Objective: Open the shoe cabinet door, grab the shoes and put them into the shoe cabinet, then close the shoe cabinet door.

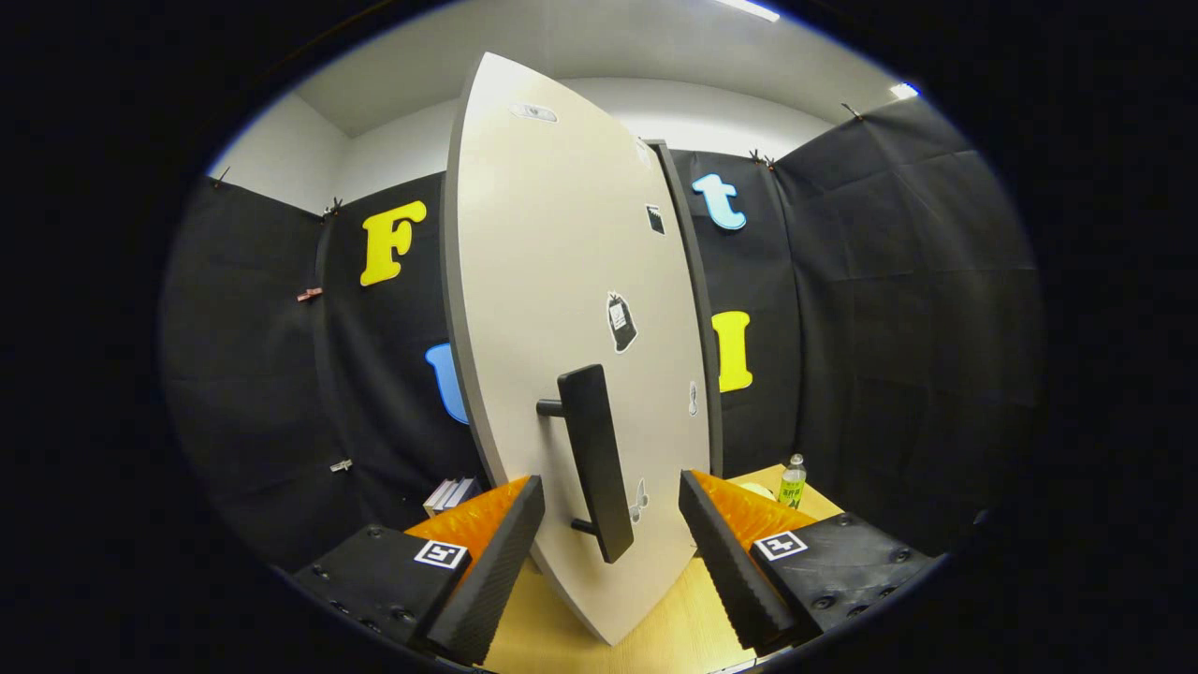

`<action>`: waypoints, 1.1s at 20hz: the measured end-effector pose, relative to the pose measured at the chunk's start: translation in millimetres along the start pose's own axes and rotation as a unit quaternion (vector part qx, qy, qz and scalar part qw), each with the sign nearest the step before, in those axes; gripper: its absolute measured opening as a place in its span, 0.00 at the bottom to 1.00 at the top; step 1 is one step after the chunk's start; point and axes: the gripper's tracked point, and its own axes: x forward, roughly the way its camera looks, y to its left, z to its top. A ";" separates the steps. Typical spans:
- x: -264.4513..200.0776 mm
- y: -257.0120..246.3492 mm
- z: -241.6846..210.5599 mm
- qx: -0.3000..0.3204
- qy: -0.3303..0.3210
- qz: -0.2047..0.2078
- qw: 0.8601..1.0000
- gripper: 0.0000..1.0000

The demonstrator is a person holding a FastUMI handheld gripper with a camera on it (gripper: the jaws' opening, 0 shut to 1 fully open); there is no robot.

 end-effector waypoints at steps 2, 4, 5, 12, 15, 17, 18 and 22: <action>1.6 6.2 -1.9 0.003 0.004 0.006 1.000 0.95; 4.5 12.3 -3.8 0.006 0.007 0.014 1.000 0.95; 7.4 13.1 -4.1 0.004 0.007 0.016 1.000 0.95; 24.8 41.8 -10.1 0.014 0.021 0.055 0.998 0.95; 23.2 53.9 -10.4 0.007 0.022 0.070 0.997 0.95; 20.8 58.3 -11.5 0.002 0.024 0.075 0.997 0.95; 20.1 59.6 -10.9 0.001 0.025 0.076 0.997 0.95; 15.8 62.0 -10.3 -0.005 0.026 0.078 0.997 0.95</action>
